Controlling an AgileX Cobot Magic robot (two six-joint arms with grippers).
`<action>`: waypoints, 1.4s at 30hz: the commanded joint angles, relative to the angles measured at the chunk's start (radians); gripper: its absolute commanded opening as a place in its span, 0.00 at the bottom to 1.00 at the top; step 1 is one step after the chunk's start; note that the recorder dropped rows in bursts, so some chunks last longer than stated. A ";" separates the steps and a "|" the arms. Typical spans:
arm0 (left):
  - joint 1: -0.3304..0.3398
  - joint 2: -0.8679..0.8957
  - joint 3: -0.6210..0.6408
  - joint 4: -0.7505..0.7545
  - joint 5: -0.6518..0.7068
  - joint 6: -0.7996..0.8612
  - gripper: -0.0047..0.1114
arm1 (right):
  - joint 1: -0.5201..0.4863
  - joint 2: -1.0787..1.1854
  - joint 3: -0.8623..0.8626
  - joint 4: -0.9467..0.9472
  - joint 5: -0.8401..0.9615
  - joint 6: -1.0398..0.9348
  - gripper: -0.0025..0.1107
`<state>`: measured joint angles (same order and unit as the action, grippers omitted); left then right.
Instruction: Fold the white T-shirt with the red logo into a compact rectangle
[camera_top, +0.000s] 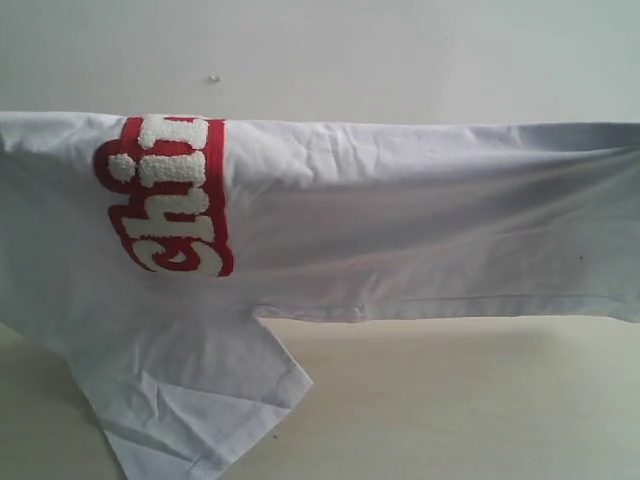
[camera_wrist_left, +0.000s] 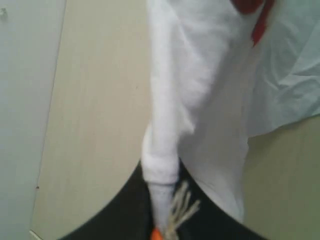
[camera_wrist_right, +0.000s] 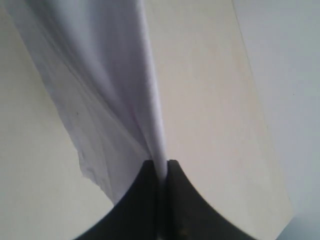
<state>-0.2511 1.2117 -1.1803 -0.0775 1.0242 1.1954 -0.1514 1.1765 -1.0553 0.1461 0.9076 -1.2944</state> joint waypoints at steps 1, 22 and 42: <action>0.002 -0.062 0.002 0.005 0.040 -0.055 0.06 | -0.001 -0.039 0.001 0.015 0.064 0.013 0.02; -0.161 -0.484 0.002 -0.079 0.197 -0.322 0.06 | 0.130 -0.382 0.001 0.228 0.314 0.287 0.02; -0.287 -0.640 0.155 -0.106 0.197 -0.502 0.04 | 0.397 -0.582 0.095 0.020 0.314 0.653 0.02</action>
<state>-0.5323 0.5815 -1.0576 -0.1835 1.2370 0.7063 0.2245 0.5988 -1.0131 0.1622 1.2301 -0.6570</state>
